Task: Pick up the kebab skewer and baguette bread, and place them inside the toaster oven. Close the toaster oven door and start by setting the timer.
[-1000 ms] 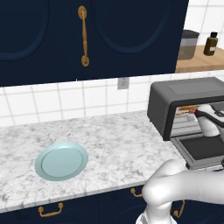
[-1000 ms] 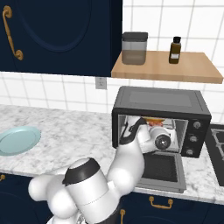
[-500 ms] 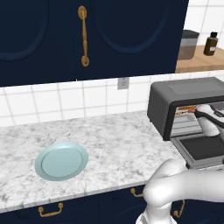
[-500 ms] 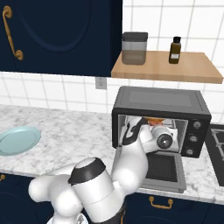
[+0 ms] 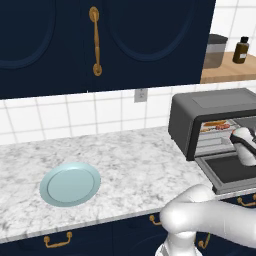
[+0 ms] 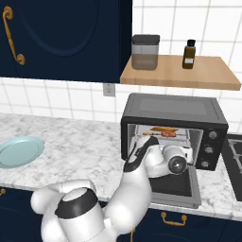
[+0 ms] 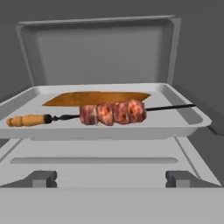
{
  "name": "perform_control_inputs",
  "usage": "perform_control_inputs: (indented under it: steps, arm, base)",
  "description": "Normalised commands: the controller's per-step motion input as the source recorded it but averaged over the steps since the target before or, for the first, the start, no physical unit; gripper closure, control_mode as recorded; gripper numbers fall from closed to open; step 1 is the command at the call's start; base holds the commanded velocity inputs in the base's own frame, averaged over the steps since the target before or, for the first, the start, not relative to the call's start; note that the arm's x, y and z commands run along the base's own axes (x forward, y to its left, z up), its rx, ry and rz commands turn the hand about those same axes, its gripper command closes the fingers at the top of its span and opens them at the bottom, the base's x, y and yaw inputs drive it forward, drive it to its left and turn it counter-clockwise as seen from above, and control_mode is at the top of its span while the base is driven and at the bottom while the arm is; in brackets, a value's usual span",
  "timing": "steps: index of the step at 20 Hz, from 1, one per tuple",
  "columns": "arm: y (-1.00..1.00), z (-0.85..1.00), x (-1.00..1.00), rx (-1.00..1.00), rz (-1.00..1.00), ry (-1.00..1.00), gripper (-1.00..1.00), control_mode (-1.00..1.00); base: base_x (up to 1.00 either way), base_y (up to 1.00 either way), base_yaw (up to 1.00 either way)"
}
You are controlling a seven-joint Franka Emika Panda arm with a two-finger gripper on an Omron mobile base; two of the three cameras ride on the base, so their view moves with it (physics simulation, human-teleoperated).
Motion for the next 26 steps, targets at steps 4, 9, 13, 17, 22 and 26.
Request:
perform_control_inputs:
  steps: [4, 9, 13, 17, 22, 26]
  arm:
    - [0.00, 0.11, -0.65, 0.00, 0.00, 0.03, -1.00, -1.00]
    - [-0.01, 0.13, -0.56, 0.00, 0.00, 0.07, -1.00, -1.00]
    - [-0.20, 0.17, -0.61, 0.00, 0.00, 0.10, -1.00, -1.00]
    - [-0.42, 0.04, -0.74, 0.00, 0.01, 0.07, -1.00, -1.00]
    - [-0.37, -0.06, -0.88, -0.01, 0.06, 0.06, -1.00, -1.00]
    - [-0.09, -0.27, -0.90, 0.00, 0.07, 0.08, -1.00, -1.00]
  base:
    - [0.00, 0.00, 0.00]
    - [0.00, 0.00, 0.00]
    - [0.00, 0.00, 0.00]
    - [0.00, 0.00, 0.00]
    - [0.00, 0.00, 0.00]
    - [0.00, 0.00, 0.00]
